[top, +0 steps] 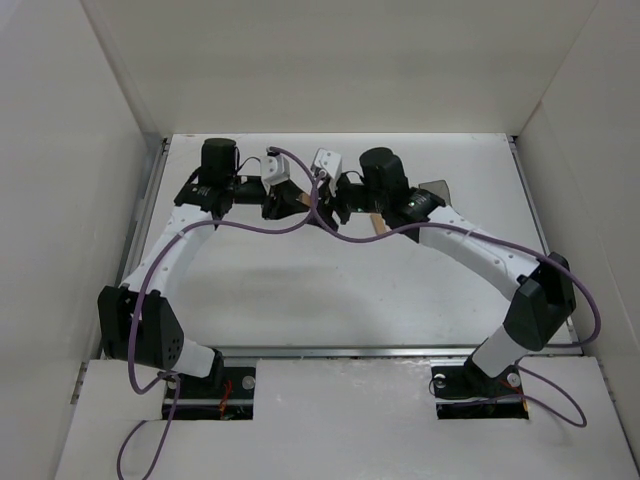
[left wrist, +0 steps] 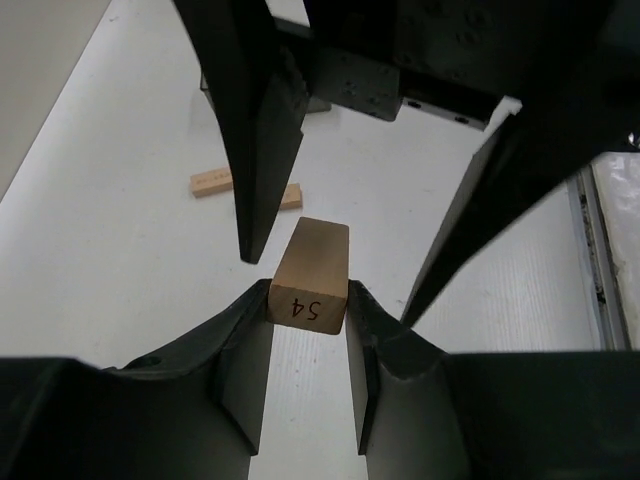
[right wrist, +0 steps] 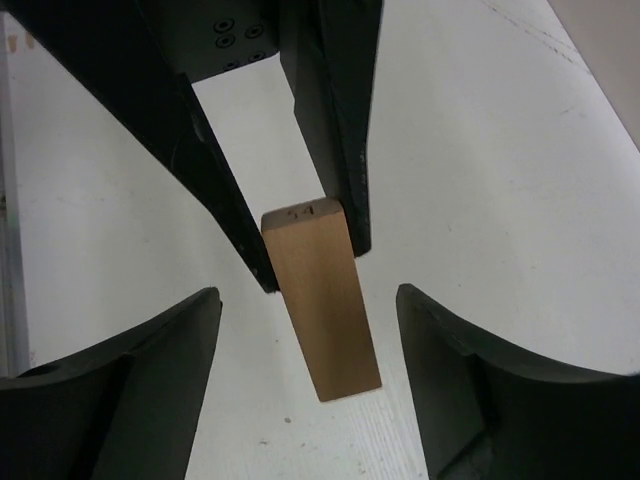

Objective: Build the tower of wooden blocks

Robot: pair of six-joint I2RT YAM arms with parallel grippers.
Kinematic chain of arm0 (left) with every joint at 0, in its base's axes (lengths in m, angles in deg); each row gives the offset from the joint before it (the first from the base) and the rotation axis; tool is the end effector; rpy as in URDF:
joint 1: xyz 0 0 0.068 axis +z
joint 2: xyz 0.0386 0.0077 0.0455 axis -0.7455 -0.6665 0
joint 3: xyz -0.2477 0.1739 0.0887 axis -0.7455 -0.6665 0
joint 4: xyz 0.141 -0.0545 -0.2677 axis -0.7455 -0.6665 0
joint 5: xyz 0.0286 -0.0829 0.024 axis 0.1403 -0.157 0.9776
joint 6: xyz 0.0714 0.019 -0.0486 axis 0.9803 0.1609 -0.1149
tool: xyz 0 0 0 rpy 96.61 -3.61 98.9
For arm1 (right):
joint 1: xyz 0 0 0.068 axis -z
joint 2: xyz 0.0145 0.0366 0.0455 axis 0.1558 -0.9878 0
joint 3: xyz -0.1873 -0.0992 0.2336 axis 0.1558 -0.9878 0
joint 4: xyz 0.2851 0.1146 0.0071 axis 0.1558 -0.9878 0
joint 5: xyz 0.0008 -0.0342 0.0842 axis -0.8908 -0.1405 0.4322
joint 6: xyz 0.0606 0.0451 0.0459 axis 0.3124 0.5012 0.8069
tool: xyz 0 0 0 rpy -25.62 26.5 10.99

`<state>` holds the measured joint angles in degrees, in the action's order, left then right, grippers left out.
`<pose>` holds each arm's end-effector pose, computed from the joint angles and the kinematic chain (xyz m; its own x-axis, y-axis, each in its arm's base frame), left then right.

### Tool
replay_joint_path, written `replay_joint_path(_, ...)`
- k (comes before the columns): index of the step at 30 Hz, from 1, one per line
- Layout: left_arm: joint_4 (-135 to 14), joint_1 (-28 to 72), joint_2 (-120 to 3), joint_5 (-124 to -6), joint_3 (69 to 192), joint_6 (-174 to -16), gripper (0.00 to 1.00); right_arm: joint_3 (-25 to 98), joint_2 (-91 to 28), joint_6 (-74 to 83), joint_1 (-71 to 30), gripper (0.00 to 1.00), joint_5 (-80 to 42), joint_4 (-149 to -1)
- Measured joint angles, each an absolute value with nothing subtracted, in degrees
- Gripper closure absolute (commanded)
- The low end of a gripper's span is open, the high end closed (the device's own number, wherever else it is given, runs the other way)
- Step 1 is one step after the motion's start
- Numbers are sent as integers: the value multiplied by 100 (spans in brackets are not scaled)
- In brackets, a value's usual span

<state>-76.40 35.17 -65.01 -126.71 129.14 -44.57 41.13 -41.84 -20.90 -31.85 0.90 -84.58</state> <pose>0.3415 -0.1548 0.3806 0.2570 0.1630 -0.9526 0.9617 0.0537 0.2687 0.3247 0.3282 0.3734 0.0375 -0.3470 -0.9371 -0.9443 0.2944 -0.1468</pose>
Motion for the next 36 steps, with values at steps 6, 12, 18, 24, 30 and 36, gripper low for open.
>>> replay_joint_path(6,-8156,3355,-6503,-11736,13113,-4024,100,4130,-4469,-1834,-3229,9,-143,-8447)
replay_joint_path(12,-8530,3163,-6584,-10477,13126,-3708,100,3582,-4283,-1406,-2936,8,-375,-8157)
replay_joint_path(18,-8676,3003,-6835,-9585,13126,-3498,100,2804,-3828,-1069,-2512,8,-692,-8122)
replay_joint_path(24,-8886,2981,-7082,-9242,13122,-3104,100,2111,-3315,-718,-2193,7,-1564,-8076)
replay_joint_path(30,-9035,2747,-7296,-9135,13124,-2674,100,1921,-3280,-398,-1970,7,-2594,-8061)
replay_joint_path(36,-9695,2295,-8162,-8899,13493,-2121,100,1914,-3199,-197,-1841,7,-3059,-8067)
